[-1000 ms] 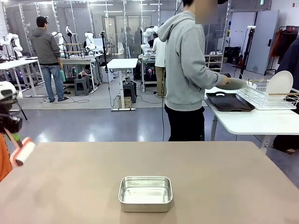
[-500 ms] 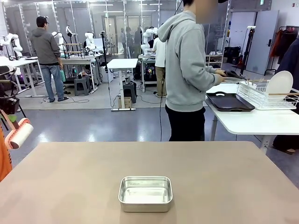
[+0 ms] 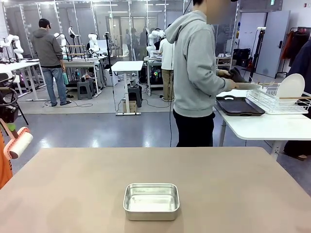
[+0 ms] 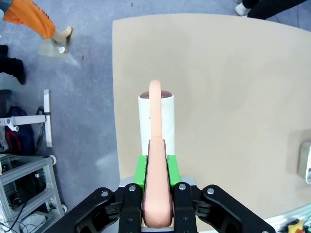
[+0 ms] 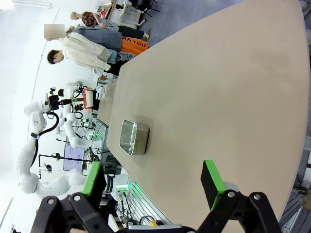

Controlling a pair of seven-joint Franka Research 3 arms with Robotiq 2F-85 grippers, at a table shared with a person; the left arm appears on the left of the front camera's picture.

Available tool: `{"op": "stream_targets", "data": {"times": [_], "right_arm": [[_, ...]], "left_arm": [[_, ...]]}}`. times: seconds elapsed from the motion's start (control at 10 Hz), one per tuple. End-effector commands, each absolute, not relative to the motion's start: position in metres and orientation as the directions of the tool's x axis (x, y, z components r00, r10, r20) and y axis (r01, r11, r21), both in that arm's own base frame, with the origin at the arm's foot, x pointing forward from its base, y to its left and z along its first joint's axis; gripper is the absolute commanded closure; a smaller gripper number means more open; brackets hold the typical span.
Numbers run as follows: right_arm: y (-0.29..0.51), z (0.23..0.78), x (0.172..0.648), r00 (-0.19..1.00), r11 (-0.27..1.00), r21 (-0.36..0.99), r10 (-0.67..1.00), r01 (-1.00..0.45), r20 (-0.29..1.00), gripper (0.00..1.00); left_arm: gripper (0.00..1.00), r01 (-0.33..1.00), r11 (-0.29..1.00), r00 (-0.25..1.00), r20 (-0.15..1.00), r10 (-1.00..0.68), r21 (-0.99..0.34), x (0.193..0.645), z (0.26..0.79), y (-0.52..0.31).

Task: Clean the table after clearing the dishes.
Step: Place the Lint Roller back on top of the Airtight Container.

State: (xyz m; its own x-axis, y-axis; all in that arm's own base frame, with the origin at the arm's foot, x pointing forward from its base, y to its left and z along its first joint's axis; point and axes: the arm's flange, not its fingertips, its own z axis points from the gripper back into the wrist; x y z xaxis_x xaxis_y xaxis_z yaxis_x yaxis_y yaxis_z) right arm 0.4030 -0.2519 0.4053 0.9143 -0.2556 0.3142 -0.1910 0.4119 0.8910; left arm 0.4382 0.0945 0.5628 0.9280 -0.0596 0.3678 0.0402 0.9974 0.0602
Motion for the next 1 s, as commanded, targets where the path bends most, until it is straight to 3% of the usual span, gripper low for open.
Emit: {"op": "stream_targets", "data": {"times": [0.0, 0.6, 0.9], "right_arm": [[-0.251, 0.408, 0.402, 0.911, 0.408, 0.89, -0.252, -0.206, 0.327, 0.0], [-0.251, 0.408, 0.402, 0.911, 0.408, 0.89, -0.252, -0.206, 0.327, 0.0], [-0.251, 0.408, 0.402, 0.911, 0.408, 0.89, -0.252, -0.206, 0.327, 0.0]], "left_arm": [[0.79, 0.043, 0.997, 0.922, 0.381, -0.063, 0.06, 0.437, 0.566, 0.095], [0.79, 0.042, 0.997, 0.928, 0.368, -0.061, 0.06, 0.438, 0.563, 0.094], [0.79, 0.396, 0.892, 0.849, 0.283, -0.446, 0.218, 0.452, 0.597, 0.01]]}}
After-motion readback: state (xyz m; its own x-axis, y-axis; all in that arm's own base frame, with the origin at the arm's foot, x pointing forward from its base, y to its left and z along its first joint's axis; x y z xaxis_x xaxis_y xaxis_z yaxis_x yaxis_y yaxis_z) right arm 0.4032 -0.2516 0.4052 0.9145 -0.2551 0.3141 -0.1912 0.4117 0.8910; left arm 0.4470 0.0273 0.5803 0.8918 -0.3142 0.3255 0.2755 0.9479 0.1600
